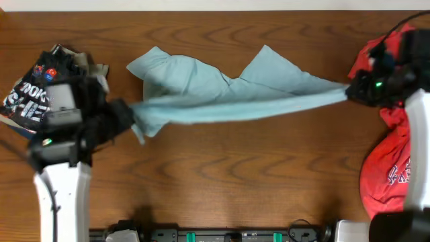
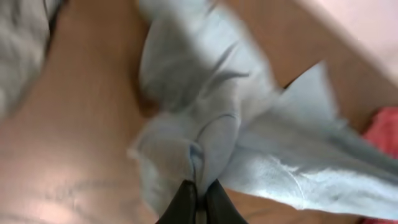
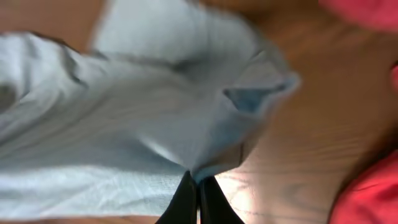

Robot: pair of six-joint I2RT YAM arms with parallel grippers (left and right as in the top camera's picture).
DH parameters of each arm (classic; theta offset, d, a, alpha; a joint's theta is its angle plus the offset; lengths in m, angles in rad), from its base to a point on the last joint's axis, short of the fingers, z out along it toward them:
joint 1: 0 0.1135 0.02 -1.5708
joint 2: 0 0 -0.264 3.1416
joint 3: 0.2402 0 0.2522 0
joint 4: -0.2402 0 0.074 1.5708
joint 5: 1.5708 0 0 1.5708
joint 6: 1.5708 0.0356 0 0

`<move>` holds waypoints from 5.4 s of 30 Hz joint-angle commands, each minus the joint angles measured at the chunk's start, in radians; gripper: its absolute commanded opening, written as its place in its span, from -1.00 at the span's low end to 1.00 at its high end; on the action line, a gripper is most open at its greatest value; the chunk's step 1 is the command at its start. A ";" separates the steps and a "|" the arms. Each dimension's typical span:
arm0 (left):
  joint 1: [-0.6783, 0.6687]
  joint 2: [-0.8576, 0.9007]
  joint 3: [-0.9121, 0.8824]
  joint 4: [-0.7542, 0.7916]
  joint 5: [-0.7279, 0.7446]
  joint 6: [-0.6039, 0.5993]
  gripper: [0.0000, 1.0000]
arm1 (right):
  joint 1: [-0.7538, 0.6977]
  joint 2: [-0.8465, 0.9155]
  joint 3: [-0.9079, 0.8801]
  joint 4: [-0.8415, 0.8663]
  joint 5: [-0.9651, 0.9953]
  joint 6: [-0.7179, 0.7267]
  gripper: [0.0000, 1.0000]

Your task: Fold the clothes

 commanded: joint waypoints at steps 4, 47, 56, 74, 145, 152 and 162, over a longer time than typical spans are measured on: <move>0.000 -0.015 0.309 -0.087 0.007 0.026 -0.88 | -0.064 -0.100 0.249 -0.078 -0.001 -0.025 -0.98; -0.097 0.642 0.743 0.391 -0.009 0.090 -0.88 | 0.010 0.397 0.649 0.346 0.055 0.145 -0.98; -0.030 0.639 0.988 0.710 -0.002 -0.113 -0.88 | -0.064 0.317 0.830 0.462 0.059 0.209 -0.98; -0.044 0.611 0.837 -0.476 0.066 0.123 -0.87 | -0.077 0.374 0.608 -0.156 0.189 -0.018 -0.98; -0.181 0.532 -0.064 0.421 -0.115 -0.074 -0.42 | -0.011 0.304 -0.222 0.553 0.151 0.092 -0.79; -0.181 0.532 -0.064 0.309 -0.134 -0.073 0.54 | -0.011 0.322 -0.222 0.514 0.271 0.092 -0.18; -0.181 0.532 -0.133 0.212 -0.294 -0.073 0.63 | -0.013 0.322 -0.367 0.560 0.416 0.092 -0.22</move>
